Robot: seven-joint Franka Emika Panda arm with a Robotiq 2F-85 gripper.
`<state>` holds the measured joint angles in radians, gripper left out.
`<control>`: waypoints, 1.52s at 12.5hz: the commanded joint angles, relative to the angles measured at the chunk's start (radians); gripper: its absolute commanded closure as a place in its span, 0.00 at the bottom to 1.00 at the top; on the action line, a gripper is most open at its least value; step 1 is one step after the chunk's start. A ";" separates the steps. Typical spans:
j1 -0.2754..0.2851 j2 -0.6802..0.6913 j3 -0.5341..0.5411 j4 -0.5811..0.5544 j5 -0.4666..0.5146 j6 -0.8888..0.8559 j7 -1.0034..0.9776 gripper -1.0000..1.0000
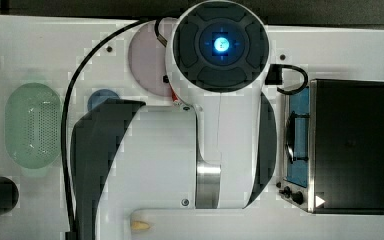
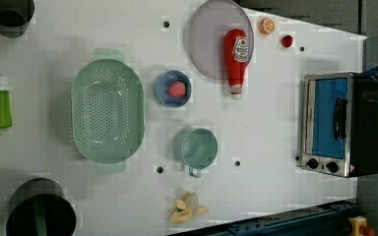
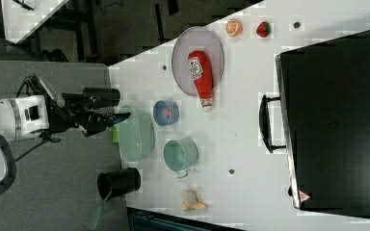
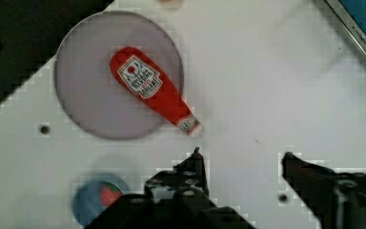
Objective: Pick ketchup from plate and place it on table.
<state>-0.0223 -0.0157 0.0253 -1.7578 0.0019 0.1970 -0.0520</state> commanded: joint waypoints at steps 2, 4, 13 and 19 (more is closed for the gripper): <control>-0.096 -0.122 0.044 -0.083 0.021 -0.096 0.062 0.09; -0.089 -0.098 0.050 -0.083 0.021 -0.089 0.061 0.00; -0.051 0.165 0.100 -0.081 0.021 0.118 -0.150 0.00; -0.047 0.365 0.100 -0.059 -0.007 0.335 -0.505 0.00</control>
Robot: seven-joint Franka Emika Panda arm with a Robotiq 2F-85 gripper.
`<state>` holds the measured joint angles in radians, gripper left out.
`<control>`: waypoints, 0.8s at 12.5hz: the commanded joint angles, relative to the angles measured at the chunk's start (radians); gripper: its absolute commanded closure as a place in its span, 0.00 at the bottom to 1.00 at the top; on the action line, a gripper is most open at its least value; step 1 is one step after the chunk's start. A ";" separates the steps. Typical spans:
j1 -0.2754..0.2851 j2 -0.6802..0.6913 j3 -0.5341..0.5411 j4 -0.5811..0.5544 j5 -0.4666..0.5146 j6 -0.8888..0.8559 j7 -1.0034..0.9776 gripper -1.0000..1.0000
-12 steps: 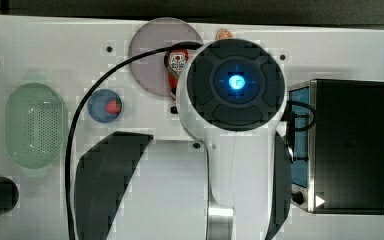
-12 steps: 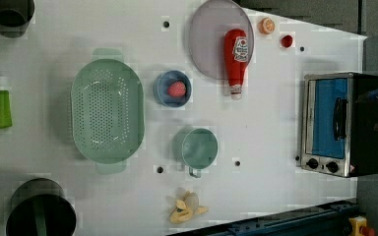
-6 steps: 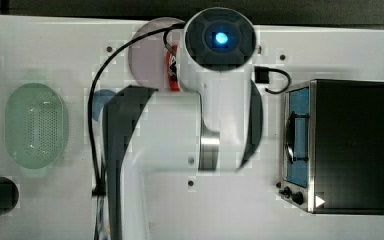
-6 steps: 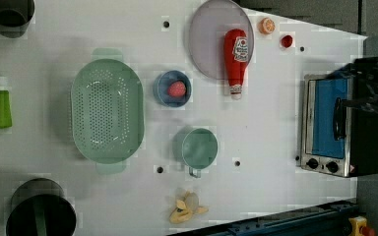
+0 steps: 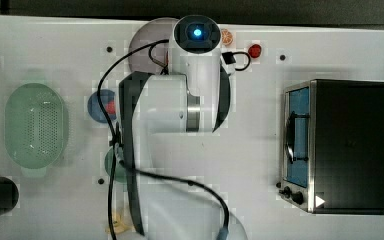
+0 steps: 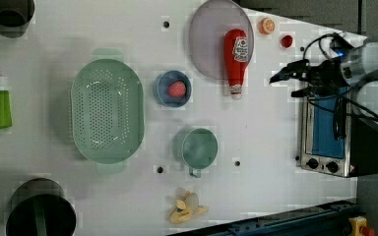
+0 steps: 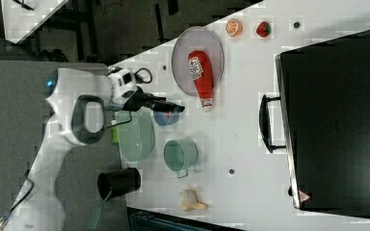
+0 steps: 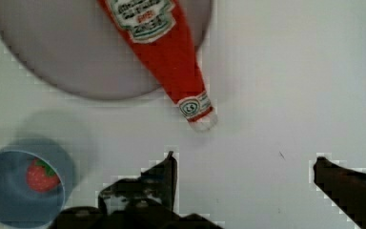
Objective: Pick ketchup from plate and place it on table.
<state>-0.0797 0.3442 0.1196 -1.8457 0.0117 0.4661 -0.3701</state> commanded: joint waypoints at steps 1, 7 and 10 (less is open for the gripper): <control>0.012 0.038 0.005 0.034 -0.030 0.091 -0.215 0.00; 0.045 0.249 0.005 0.119 -0.093 0.261 -0.229 0.00; 0.060 0.343 0.005 0.175 -0.099 0.339 -0.231 0.00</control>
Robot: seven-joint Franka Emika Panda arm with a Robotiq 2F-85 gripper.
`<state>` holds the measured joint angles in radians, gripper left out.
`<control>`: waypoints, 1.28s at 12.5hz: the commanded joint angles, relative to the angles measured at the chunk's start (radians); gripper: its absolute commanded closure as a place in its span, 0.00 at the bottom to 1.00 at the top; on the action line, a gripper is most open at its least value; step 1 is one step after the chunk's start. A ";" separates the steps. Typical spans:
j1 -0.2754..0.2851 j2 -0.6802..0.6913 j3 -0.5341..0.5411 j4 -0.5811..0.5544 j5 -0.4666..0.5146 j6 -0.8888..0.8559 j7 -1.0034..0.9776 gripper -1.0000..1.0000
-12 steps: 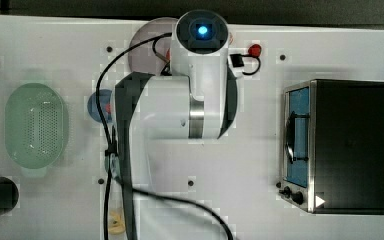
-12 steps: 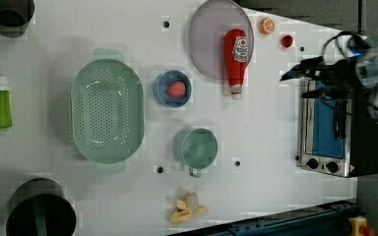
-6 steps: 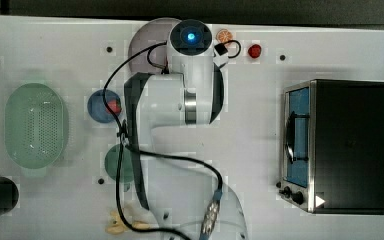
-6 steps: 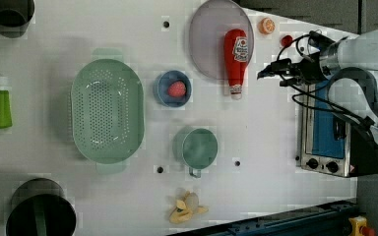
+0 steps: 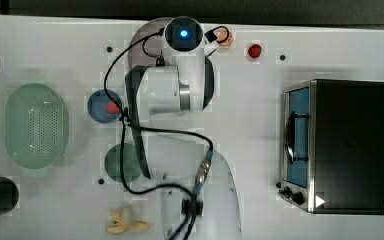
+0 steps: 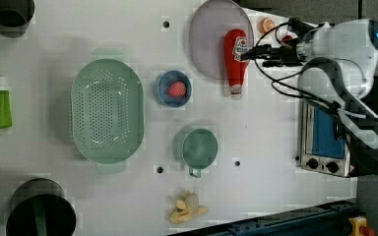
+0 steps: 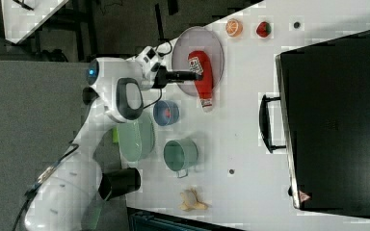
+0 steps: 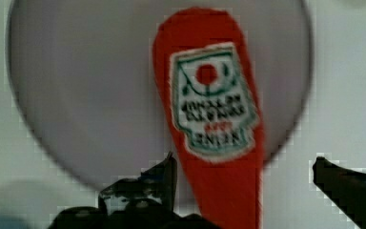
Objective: Pick ketchup from plate and place it on table.
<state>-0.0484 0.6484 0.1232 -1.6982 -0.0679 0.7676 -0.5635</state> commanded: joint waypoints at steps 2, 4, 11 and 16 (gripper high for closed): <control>0.033 0.087 -0.003 0.059 -0.025 0.067 -0.038 0.00; 0.033 0.126 -0.010 0.084 -0.061 0.084 -0.038 0.00; 0.040 0.181 -0.008 0.108 -0.075 0.191 -0.036 0.40; 0.037 0.081 -0.005 0.107 -0.074 0.177 -0.003 0.40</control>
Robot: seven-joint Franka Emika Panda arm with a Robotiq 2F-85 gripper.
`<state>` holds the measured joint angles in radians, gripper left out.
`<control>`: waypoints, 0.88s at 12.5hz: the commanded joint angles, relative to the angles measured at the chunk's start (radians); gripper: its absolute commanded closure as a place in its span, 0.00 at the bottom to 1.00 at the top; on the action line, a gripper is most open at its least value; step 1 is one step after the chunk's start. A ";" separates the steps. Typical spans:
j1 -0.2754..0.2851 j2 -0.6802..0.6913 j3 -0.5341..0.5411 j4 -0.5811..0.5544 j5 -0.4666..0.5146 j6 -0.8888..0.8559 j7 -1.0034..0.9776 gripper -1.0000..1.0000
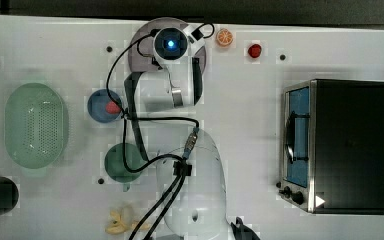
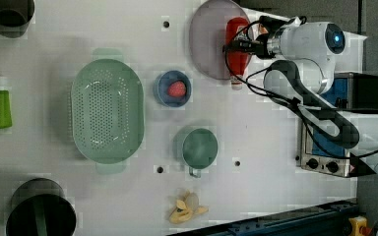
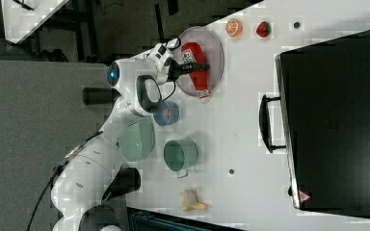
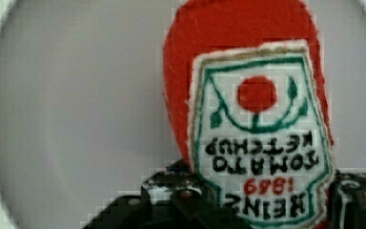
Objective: Pick ketchup from plate and place it on table.
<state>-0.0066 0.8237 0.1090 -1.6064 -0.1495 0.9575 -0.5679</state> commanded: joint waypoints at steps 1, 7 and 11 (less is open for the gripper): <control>-0.008 -0.142 0.009 0.010 0.007 -0.055 0.015 0.40; -0.032 -0.413 0.001 -0.004 0.009 -0.548 0.111 0.40; -0.062 -0.572 -0.012 -0.140 0.026 -0.625 0.341 0.40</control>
<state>-0.0419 0.2561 0.0933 -1.6836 -0.1220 0.3518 -0.3633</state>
